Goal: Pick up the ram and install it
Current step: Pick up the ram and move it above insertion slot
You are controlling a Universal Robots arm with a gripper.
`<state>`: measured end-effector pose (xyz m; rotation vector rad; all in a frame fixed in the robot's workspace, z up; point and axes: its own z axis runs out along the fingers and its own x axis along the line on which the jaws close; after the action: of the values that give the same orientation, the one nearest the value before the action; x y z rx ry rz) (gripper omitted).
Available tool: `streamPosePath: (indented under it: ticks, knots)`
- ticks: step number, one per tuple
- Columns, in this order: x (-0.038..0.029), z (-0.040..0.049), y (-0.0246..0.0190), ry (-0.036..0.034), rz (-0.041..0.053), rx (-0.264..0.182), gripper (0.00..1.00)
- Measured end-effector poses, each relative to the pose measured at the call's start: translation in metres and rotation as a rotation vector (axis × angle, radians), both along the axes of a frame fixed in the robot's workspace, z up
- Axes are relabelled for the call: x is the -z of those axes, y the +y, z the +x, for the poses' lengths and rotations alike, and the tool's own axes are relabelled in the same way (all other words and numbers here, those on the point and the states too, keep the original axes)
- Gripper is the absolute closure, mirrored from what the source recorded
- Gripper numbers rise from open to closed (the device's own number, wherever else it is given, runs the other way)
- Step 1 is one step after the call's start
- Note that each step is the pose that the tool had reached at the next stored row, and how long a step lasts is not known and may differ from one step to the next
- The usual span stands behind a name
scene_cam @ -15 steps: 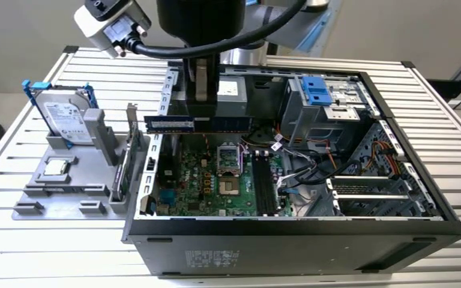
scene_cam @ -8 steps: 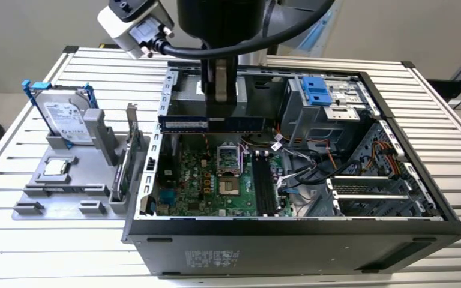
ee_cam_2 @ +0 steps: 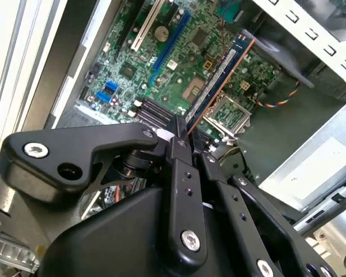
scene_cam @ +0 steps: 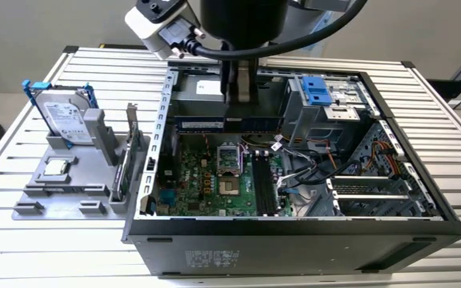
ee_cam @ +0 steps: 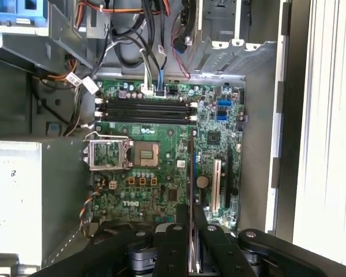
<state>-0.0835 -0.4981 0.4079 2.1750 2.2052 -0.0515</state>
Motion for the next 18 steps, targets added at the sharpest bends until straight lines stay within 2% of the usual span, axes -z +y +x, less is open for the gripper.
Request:
streamPosePath:
  ticks: [18]
  knots:
    - [0.0002,0.0366,0.0000,0.0000,-0.0046,0.000,1.00]
